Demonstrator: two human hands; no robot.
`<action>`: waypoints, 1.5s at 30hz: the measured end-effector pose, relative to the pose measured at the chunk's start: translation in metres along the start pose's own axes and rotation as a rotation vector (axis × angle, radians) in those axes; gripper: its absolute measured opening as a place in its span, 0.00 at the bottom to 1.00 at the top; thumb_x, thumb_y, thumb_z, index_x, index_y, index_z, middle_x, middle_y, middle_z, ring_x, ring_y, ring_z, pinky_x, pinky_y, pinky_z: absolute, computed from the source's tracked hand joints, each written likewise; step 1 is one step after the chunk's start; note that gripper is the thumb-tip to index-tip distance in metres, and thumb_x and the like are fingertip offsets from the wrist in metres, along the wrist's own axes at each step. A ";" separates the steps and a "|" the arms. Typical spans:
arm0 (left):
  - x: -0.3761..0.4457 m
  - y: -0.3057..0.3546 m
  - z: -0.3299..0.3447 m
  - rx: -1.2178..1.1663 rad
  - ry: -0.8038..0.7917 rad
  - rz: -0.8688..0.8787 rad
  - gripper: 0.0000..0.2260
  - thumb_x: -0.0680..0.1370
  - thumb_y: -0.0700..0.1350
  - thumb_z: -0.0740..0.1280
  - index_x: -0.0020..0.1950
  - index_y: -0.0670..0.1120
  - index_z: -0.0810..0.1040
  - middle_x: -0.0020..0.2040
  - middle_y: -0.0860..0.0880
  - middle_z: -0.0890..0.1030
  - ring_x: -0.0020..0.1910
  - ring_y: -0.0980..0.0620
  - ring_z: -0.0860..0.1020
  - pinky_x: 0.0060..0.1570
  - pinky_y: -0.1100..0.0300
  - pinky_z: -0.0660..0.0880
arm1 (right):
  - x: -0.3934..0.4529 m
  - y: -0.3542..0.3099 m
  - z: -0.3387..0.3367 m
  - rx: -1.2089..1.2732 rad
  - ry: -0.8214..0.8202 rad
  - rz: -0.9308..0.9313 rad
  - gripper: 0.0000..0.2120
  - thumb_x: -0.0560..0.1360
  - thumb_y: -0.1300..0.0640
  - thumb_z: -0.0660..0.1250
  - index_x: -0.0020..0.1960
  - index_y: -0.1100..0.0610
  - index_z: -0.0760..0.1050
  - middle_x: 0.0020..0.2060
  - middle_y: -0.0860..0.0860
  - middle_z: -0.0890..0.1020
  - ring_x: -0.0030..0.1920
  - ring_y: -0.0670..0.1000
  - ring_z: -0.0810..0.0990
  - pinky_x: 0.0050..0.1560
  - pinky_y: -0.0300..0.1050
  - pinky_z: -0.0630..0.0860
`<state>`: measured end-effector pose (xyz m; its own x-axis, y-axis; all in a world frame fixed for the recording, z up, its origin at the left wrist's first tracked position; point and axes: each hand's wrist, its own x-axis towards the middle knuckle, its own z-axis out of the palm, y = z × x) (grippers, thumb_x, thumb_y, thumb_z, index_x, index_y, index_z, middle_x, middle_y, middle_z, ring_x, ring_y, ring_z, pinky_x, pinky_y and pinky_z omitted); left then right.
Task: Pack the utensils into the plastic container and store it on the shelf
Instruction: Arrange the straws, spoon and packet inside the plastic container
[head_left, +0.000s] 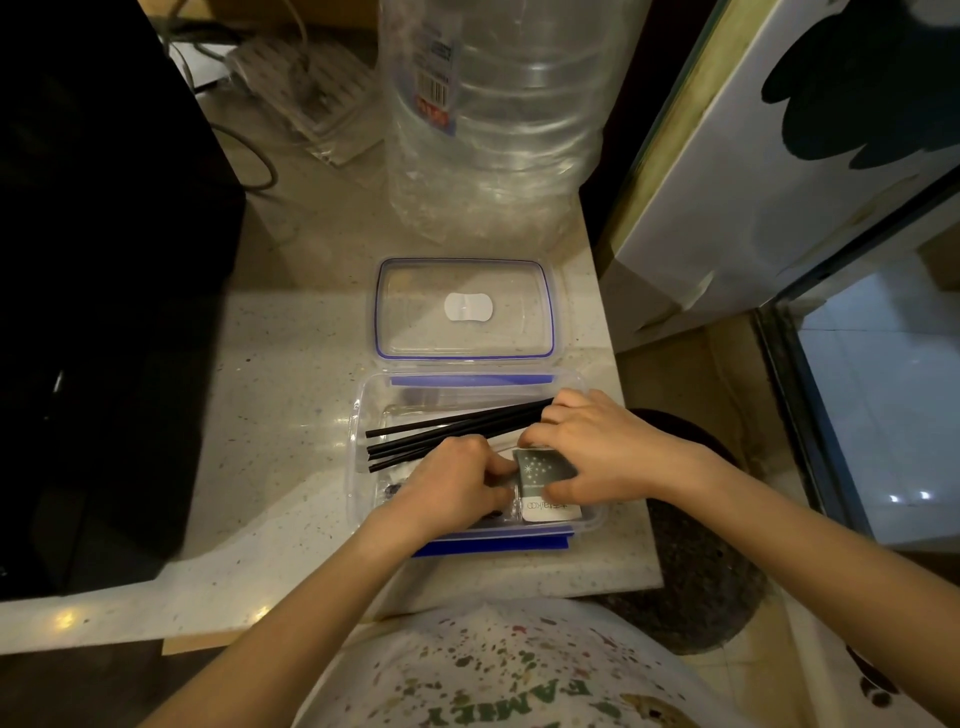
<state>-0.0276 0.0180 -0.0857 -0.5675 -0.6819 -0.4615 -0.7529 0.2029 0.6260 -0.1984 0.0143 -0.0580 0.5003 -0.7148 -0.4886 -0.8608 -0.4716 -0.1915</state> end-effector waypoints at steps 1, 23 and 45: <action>0.000 0.000 0.000 0.011 -0.007 0.005 0.09 0.76 0.45 0.66 0.50 0.41 0.82 0.50 0.41 0.80 0.47 0.45 0.79 0.51 0.47 0.77 | 0.000 0.000 0.000 -0.009 0.003 -0.004 0.21 0.72 0.43 0.64 0.63 0.50 0.70 0.52 0.49 0.74 0.56 0.49 0.67 0.54 0.46 0.64; -0.002 -0.002 0.007 0.022 0.085 0.023 0.10 0.77 0.42 0.62 0.50 0.45 0.83 0.49 0.43 0.81 0.48 0.47 0.79 0.51 0.50 0.76 | -0.003 -0.016 -0.002 0.039 0.032 0.140 0.13 0.80 0.48 0.54 0.61 0.47 0.72 0.54 0.47 0.78 0.63 0.52 0.68 0.71 0.64 0.48; -0.002 -0.009 0.001 0.078 0.137 0.009 0.11 0.77 0.41 0.61 0.50 0.43 0.83 0.51 0.44 0.80 0.49 0.47 0.78 0.51 0.49 0.76 | 0.005 -0.014 0.003 -0.086 0.049 -0.175 0.13 0.78 0.58 0.58 0.59 0.53 0.76 0.52 0.52 0.75 0.53 0.52 0.69 0.52 0.47 0.68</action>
<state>-0.0198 0.0178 -0.0913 -0.5273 -0.7685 -0.3624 -0.7748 0.2598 0.5764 -0.1844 0.0188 -0.0603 0.6477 -0.6411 -0.4118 -0.7499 -0.6321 -0.1953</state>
